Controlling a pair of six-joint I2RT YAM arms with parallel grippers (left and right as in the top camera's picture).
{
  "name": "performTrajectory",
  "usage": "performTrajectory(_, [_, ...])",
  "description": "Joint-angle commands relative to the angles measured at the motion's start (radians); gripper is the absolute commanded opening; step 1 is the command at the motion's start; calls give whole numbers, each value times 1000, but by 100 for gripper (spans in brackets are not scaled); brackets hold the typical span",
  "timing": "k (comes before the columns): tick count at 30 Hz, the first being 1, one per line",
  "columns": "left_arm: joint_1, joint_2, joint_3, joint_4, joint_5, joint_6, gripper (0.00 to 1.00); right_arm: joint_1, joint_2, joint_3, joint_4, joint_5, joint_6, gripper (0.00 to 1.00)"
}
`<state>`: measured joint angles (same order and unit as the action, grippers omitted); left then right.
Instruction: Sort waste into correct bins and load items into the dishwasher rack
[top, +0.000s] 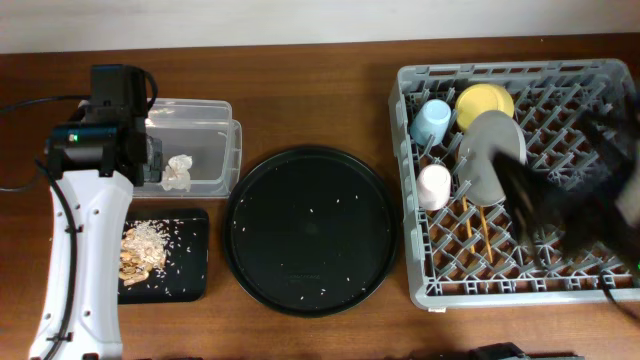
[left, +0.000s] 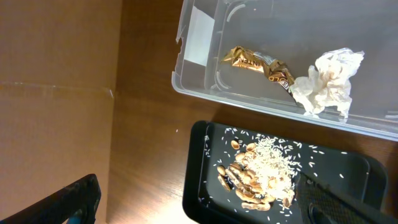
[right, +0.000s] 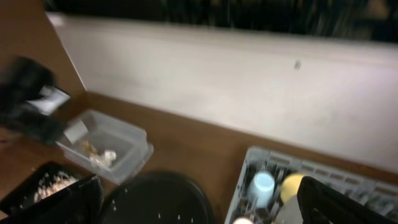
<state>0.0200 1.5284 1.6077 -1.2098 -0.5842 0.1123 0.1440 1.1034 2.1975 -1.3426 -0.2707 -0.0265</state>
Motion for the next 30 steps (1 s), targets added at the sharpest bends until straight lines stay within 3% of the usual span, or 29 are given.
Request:
performTrajectory(1, [3, -14, 10, 0, -6, 2, 99, -2, -168, -114, -12, 20, 4, 98])
performTrajectory(4, [3, -14, 10, 0, -6, 2, 99, -40, -463, -490, 83, 24, 4, 98])
performTrajectory(7, [3, -14, 10, 0, -6, 2, 99, -109, -729, -936, 320, 24, 5, 98])
performTrajectory(9, [3, -14, 10, 0, -6, 2, 99, -158, -903, -1301, 601, 22, 5, 98])
performTrajectory(13, [3, -14, 10, 0, -6, 2, 100, -164, -1043, -1741, 1126, 16, 35, 99])
performTrajectory(17, [3, -14, 10, 0, -6, 2, 99, -164, -1100, -2002, 1395, 66, 35, 98])
performTrajectory(23, [3, -14, 10, 0, -6, 2, 99, -164, -1100, -2192, 1400, 106, 35, 98])
performTrajectory(26, [3, -14, 10, 0, -6, 2, 99, -164, -1100, -2192, 1275, 115, 34, 99])
performTrajectory(30, [3, -14, 10, 0, -6, 2, 99, -164, -1100, -2192, 1277, 124, 16, 98])
